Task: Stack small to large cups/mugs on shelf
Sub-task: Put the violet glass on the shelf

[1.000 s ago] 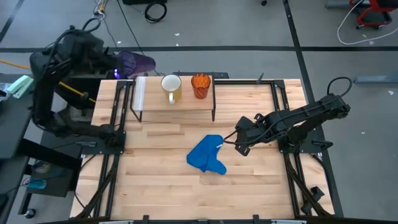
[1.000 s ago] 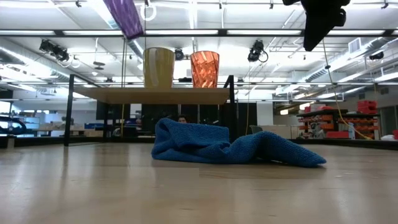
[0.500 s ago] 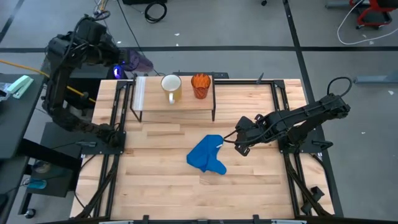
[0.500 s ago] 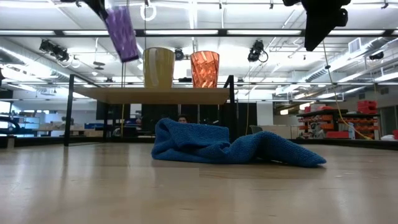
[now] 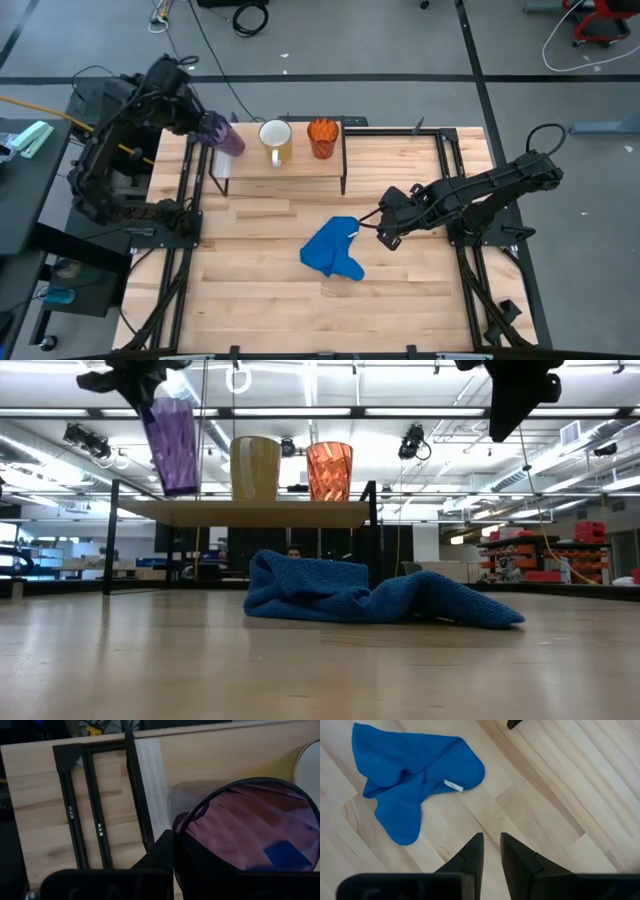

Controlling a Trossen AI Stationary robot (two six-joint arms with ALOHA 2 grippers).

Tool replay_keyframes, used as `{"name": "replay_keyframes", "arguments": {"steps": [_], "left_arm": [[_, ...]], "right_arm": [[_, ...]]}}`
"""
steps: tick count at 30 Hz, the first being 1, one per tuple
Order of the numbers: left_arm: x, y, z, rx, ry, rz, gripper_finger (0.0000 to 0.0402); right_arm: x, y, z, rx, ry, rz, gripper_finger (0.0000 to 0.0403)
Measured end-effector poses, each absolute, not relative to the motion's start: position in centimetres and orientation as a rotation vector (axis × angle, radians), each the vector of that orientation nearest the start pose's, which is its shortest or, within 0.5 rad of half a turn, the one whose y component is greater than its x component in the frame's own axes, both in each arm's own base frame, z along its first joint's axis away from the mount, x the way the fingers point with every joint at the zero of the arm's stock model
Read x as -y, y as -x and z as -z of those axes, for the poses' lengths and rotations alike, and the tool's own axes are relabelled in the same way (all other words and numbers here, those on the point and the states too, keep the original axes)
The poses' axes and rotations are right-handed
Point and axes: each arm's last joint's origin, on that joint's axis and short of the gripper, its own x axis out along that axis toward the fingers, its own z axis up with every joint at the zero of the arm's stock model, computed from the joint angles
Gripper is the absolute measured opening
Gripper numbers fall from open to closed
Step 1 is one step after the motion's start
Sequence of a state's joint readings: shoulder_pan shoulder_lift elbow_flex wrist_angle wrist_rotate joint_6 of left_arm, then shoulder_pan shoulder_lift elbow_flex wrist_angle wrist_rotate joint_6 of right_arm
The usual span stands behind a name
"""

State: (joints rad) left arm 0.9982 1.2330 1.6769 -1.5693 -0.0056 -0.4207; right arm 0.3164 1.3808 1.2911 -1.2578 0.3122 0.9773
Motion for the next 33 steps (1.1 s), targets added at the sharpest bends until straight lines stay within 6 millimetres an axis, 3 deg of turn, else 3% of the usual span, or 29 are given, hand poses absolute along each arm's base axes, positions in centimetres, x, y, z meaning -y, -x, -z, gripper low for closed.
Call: {"name": "replay_keyframes", "arguments": {"steps": [13, 33], "left_arm": [[-14.6, -9.8, -41.9, -0.916, 0.833, -1.122, 0.0011], [-16.0, -12.3, -40.6, -0.999, 0.850, -1.039, 0.0014]], "right_arm": [[-6.7, -23.2, -30.8, -1.126, -0.443, 0.609, 0.0071], [-6.7, -23.2, -30.8, -1.123, -0.449, 0.613, 0.0071]]}}
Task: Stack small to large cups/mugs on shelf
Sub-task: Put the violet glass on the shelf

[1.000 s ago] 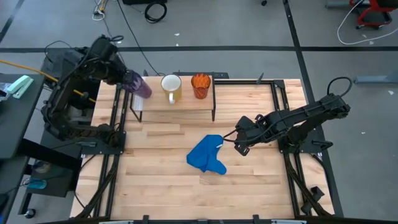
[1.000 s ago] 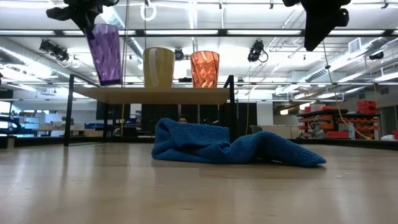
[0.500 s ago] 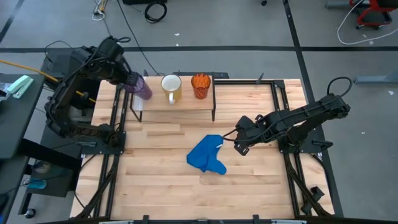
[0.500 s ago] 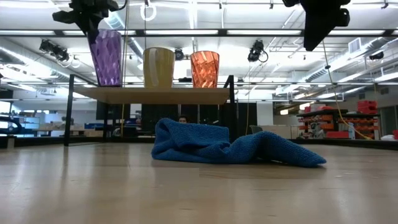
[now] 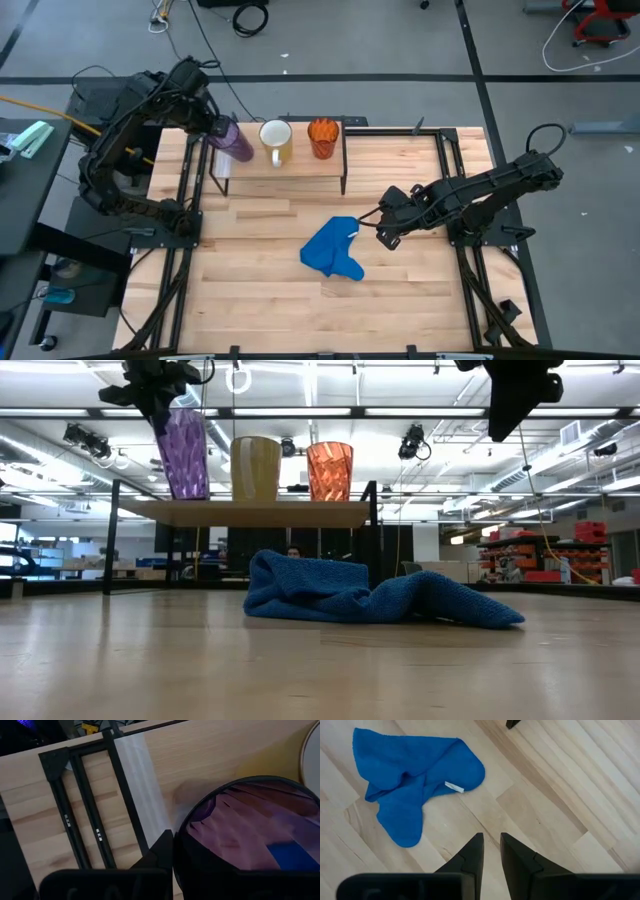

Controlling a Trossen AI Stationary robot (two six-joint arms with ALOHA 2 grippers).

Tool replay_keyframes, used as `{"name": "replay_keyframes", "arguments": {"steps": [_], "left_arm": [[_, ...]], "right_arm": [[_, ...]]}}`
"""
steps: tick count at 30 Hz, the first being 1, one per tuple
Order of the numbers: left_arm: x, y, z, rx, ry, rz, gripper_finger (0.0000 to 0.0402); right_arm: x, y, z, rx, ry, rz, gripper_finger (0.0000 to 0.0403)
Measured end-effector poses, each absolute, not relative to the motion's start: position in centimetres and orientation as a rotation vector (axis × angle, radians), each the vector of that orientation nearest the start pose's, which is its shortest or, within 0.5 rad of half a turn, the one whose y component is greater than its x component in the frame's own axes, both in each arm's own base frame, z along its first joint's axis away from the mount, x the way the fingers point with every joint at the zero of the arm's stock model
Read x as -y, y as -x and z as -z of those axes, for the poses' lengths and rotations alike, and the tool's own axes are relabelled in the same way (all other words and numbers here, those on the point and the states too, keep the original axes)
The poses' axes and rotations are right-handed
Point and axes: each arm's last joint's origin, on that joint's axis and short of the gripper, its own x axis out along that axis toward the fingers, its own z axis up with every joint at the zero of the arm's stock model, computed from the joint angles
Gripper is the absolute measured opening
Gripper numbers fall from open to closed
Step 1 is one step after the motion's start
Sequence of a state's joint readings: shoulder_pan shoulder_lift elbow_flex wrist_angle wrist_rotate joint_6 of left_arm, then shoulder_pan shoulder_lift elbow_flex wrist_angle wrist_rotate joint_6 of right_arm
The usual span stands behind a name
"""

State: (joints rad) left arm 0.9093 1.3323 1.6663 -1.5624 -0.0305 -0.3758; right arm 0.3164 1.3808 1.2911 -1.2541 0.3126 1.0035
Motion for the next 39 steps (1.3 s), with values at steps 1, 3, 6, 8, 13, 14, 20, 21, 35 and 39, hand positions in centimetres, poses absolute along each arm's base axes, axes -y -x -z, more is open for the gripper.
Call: {"name": "replay_keyframes", "arguments": {"steps": [1, 3, 6, 8, 13, 14, 20, 21, 35, 39], "left_arm": [[-16.0, -12.3, -40.6, -1.001, 0.849, -1.040, 0.0015], [-16.0, -12.3, -40.6, -1.004, 0.847, -1.040, 0.0013], [-16.0, -12.3, -40.6, -1.007, 0.844, -1.039, 0.0015], [-16.0, -12.3, -40.5, -1.021, 0.826, -1.036, 0.0025], [-16.1, -12.4, -40.3, -1.047, 0.821, -1.032, 0.0055], [-16.0, -12.3, -40.3, -1.048, 0.821, -1.030, 0.0059], [-16.1, -12.3, -40.3, -1.047, 0.808, -1.050, 0.0071], [-16.1, -12.3, -40.3, -1.046, 0.805, -1.054, 0.0073], [-16.0, -12.2, -40.5, -1.044, 0.782, -1.051, 0.0102], [-15.8, -12.0, -41.3, -1.014, 0.766, -1.050, 0.0109]], "right_arm": [[-6.7, -23.2, -30.8, -1.123, -0.449, 0.613, 0.0071], [-6.7, -23.2, -30.8, -1.123, -0.450, 0.613, 0.0071], [-6.7, -23.2, -30.8, -1.123, -0.450, 0.614, 0.0071], [-6.7, -23.2, -30.8, -1.123, -0.450, 0.613, 0.0071], [-6.7, -23.2, -30.8, -1.123, -0.450, 0.613, 0.0071], [-6.7, -23.2, -30.8, -1.123, -0.450, 0.613, 0.0071], [-6.7, -23.2, -30.8, -1.123, -0.450, 0.614, 0.0071], [-6.7, -23.2, -30.8, -1.123, -0.450, 0.613, 0.0071], [-6.7, -23.2, -30.8, -1.123, -0.449, 0.613, 0.0071], [-6.7, -23.2, -30.8, -1.123, -0.449, 0.613, 0.0071]]}}
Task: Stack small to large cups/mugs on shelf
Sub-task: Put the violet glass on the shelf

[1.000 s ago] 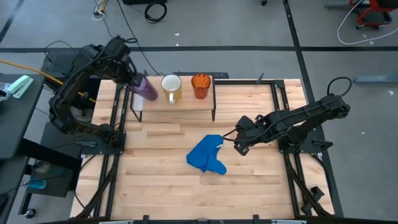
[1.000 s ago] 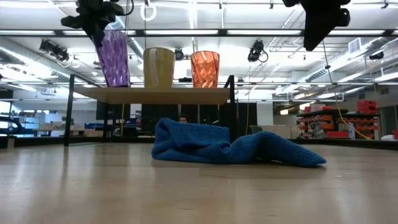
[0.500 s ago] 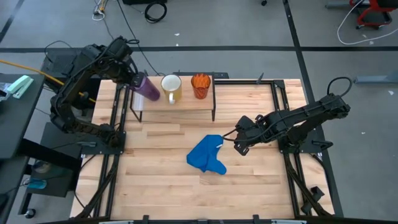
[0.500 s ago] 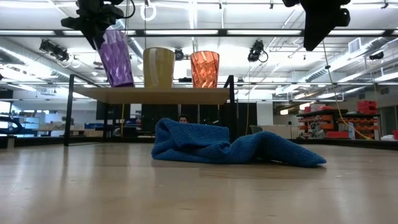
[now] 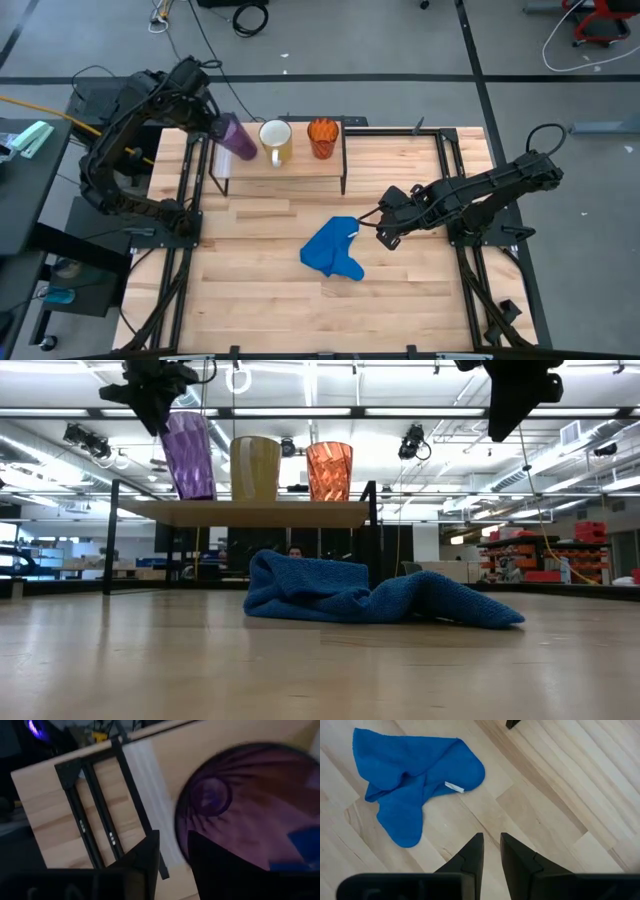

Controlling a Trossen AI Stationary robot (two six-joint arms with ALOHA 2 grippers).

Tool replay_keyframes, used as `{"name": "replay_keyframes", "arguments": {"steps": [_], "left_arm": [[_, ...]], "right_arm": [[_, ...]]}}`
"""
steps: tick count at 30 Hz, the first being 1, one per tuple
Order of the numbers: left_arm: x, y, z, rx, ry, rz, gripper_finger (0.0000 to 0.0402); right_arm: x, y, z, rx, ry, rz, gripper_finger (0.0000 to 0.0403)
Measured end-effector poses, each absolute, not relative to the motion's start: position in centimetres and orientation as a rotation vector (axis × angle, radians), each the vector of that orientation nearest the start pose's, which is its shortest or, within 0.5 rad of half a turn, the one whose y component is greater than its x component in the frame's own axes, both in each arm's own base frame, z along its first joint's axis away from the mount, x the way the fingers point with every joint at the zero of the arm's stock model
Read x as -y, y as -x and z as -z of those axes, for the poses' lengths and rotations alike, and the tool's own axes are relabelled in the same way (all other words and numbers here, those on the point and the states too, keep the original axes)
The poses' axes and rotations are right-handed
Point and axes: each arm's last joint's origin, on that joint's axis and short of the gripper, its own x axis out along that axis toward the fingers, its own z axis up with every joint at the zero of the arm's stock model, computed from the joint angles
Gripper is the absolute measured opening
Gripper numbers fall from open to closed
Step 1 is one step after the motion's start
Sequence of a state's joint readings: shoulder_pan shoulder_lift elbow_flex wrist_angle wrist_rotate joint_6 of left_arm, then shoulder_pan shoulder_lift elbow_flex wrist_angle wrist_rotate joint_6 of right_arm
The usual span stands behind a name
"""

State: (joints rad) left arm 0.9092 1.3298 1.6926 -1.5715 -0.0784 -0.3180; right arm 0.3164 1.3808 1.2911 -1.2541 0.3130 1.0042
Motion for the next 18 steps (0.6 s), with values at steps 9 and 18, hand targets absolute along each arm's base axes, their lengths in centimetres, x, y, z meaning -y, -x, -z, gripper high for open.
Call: {"name": "replay_keyframes", "arguments": {"steps": [9, 18], "left_arm": [[-15.2, -11.6, -43.9, -0.900, 0.735, -1.060, 0.0123], [-15.0, -11.5, -44.0, -0.890, 0.742, -1.044, 0.0134]], "right_arm": [[-6.7, -23.2, -30.8, -1.123, -0.449, 0.613, 0.0071], [-6.7, -23.2, -30.8, -1.117, -0.452, 0.610, 0.0071]]}}
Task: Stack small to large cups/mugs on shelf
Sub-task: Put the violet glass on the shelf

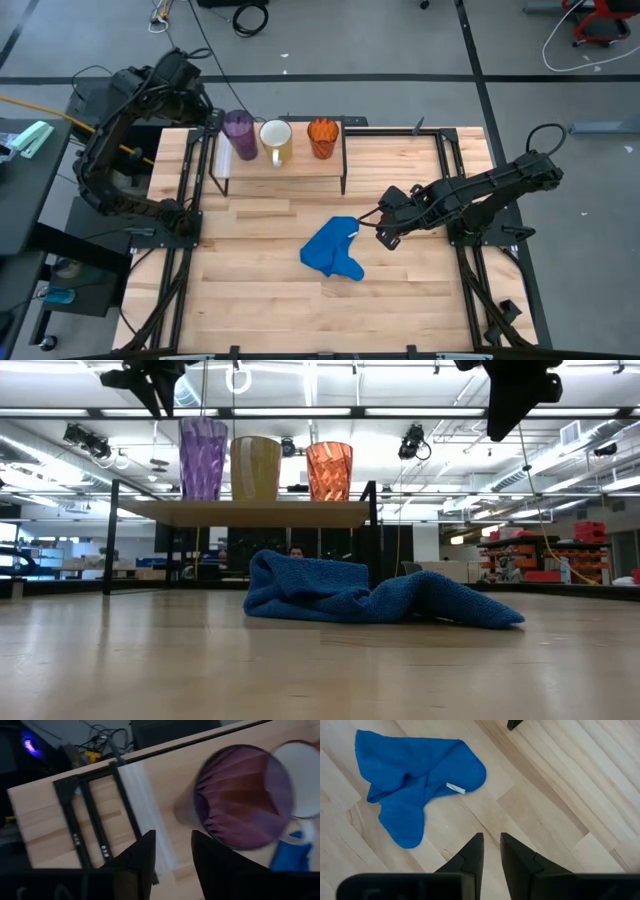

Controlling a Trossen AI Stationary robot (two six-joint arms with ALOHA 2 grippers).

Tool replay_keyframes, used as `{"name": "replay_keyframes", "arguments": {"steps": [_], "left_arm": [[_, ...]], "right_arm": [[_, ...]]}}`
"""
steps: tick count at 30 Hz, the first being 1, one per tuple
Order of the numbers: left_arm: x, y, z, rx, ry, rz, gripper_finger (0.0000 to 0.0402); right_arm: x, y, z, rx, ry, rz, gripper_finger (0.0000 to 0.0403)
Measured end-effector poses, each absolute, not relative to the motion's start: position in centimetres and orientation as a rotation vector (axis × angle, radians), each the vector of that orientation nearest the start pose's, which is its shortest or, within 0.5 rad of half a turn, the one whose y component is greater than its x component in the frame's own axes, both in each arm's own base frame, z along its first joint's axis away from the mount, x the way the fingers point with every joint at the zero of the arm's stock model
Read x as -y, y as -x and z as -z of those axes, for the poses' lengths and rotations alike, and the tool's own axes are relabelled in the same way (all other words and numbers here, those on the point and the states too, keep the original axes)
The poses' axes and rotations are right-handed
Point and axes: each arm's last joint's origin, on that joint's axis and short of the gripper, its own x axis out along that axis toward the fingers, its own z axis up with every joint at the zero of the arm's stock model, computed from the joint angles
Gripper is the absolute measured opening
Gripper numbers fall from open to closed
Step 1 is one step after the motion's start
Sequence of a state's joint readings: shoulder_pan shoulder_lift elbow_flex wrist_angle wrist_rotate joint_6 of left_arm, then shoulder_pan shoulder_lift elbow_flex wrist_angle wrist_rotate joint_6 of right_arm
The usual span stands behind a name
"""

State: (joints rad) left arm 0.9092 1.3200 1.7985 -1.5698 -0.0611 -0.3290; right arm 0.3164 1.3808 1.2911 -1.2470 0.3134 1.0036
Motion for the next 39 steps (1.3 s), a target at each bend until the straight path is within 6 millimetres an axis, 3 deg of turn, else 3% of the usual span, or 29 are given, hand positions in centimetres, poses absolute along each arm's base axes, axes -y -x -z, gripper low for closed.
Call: {"name": "replay_keyframes", "arguments": {"steps": [4, 13, 25, 32, 39], "left_arm": [[-14.7, -11.6, -44.4, -0.833, 0.743, -0.990, 0.0134], [-15.3, -13.8, -45.1, -0.681, 0.689, -0.894, 0.0117], [-16.7, -15.9, -43.0, -0.844, 0.727, -0.868, 0.0111], [-16.7, -15.7, -41.9, -1.006, 0.718, -0.913, 0.0097], [-16.6, -15.5, -41.9, -1.025, 0.710, -0.931, 0.0085]], "right_arm": [[-6.7, -23.2, -30.8, -1.113, -0.446, 0.614, 0.0071], [-6.5, -23.3, -30.8, -1.104, -0.446, 0.627, 0.0071], [-6.4, -23.3, -30.8, -1.100, -0.458, 0.636, 0.0071], [-6.5, -23.3, -30.8, -1.101, -0.458, 0.636, 0.0071], [-6.4, -23.3, -30.8, -1.102, -0.455, 0.634, 0.0071]]}}
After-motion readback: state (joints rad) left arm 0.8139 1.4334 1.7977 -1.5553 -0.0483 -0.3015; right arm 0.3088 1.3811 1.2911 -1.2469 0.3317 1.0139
